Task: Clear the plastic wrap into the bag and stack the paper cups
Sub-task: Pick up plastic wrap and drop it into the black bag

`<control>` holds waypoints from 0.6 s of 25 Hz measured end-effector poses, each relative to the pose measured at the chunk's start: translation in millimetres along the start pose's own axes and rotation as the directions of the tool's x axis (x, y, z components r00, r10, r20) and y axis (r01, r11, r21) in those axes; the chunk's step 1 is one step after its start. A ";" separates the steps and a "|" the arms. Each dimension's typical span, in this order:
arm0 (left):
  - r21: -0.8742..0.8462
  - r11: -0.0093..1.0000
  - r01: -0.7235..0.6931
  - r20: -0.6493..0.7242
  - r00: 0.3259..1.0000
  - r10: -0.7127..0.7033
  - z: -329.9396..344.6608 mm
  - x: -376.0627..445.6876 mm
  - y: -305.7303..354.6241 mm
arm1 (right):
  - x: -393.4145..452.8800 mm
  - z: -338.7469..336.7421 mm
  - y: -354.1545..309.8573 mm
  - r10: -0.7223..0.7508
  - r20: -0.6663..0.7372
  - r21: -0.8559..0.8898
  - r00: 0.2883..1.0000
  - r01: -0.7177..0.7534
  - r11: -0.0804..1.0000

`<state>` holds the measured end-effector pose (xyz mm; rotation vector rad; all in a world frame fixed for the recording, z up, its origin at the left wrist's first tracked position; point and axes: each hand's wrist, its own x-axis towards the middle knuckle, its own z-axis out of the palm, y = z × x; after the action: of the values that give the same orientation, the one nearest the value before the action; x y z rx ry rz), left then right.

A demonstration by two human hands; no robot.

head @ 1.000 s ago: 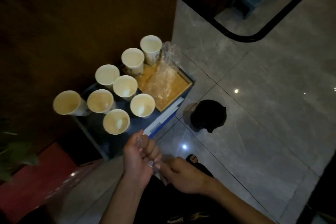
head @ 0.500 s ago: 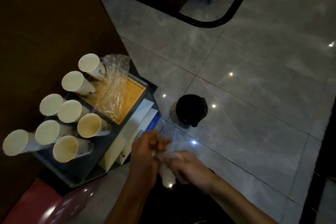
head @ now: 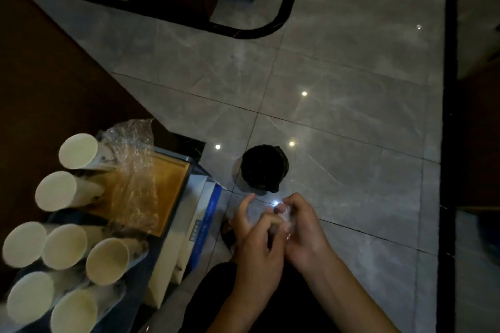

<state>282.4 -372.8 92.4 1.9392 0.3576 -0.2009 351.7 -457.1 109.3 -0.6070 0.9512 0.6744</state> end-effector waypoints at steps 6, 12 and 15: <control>-0.134 0.991 -0.007 -0.019 1.000 0.004 -19.4 27.5 -16.1 | 25.3 15.3 -9.9 0.001 -0.110 0.216 0.994 0.023 0.976; -0.403 0.766 0.500 0.219 0.866 -0.449 -12.0 65.3 -26.4 | 49.6 13.6 -14.9 0.075 0.032 0.188 0.997 -0.080 0.979; -0.425 0.672 0.607 0.302 0.794 -0.527 6.7 87.3 -30.6 | 72.3 0.4 -22.2 0.088 -0.001 0.025 0.996 -0.088 0.996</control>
<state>354.3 -354.7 36.6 1.2266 0.8294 -0.6059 398.3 -453.2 49.8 -0.5467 0.9910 0.7394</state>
